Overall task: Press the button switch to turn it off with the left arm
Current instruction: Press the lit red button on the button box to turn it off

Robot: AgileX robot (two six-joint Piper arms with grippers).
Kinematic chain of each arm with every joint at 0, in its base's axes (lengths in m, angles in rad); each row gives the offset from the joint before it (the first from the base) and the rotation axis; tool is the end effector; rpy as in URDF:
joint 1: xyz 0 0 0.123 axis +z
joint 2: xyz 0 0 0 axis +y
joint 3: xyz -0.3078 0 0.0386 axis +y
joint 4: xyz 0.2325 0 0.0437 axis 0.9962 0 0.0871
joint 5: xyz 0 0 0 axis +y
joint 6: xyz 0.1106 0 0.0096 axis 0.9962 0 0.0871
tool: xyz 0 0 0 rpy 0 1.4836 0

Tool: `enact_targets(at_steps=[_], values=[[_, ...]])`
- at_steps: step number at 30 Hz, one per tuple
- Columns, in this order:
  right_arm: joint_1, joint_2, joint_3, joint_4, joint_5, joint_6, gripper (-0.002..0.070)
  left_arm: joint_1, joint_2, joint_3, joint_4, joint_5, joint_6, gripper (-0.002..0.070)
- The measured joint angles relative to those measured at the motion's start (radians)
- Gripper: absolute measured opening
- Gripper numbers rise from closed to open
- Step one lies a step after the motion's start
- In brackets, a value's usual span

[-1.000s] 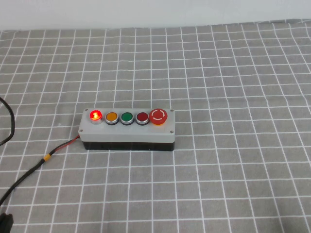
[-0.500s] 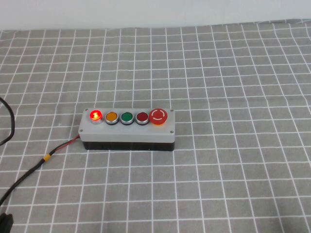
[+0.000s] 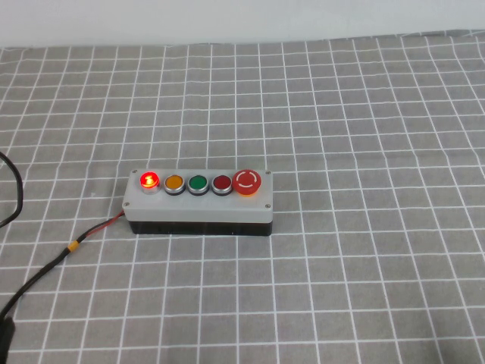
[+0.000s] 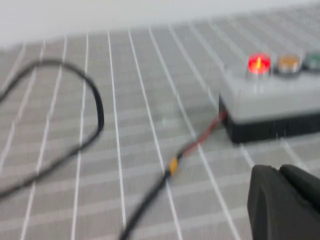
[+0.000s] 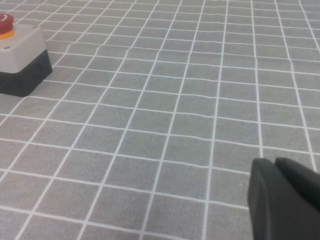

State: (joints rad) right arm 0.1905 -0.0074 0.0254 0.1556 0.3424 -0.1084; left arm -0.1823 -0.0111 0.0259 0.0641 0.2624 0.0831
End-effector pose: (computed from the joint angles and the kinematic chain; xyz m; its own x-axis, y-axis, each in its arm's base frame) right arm 0.0303 0.0117 0.1693 -0.2703 -0.0132 -0.9627 -0.2282 0.9723 0.0507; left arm 0.0337 -0.0043 0.1775 -0.1594 0.1763 -0.9713 0.1902 0.9710 0.1450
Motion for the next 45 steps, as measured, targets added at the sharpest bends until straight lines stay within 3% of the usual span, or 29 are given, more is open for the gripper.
enact_targets(at_steps=[6, 16, 19, 23, 30, 40, 45], values=[[0.0, 0.0, 0.0, 0.002, 0.0, 0.0, -0.0016, 0.0, 0.0, 0.0, 0.0, -0.27, 0.0, -0.0003], [0.0, 0.0, 0.0, 0.002, 0.0, 0.0, -0.0016, 0.0, -0.001, 0.0, 0.0, -1.029, -0.065, -0.0003], [0.0, 0.0, 0.0, 0.002, 0.0, 0.0, -0.0016, 0.0, -0.004, -0.01, 0.003, -1.105, -0.107, -0.0003], [0.0, 0.0, 0.0, 0.002, 0.0, 0.0, -0.0016, 0.0, -0.004, -0.111, 0.018, -1.049, -0.134, -0.0003], [0.0, 0.0, 0.0, 0.006, 0.0, 0.0, -0.0016, 0.0, 0.027, -0.43, 0.021, -0.723, -0.14, -0.0003], [0.0, 0.0, 0.0, 0.006, 0.0, 0.0, -0.0016, 0.0, 0.406, -0.898, 0.021, -0.093, -0.163, -0.0003], [0.0, 0.0, 0.0, 0.006, 0.0, 0.0, -0.0016, 0.0, 0.568, -1.005, 0.04, 0.05, -0.165, -0.0003]])
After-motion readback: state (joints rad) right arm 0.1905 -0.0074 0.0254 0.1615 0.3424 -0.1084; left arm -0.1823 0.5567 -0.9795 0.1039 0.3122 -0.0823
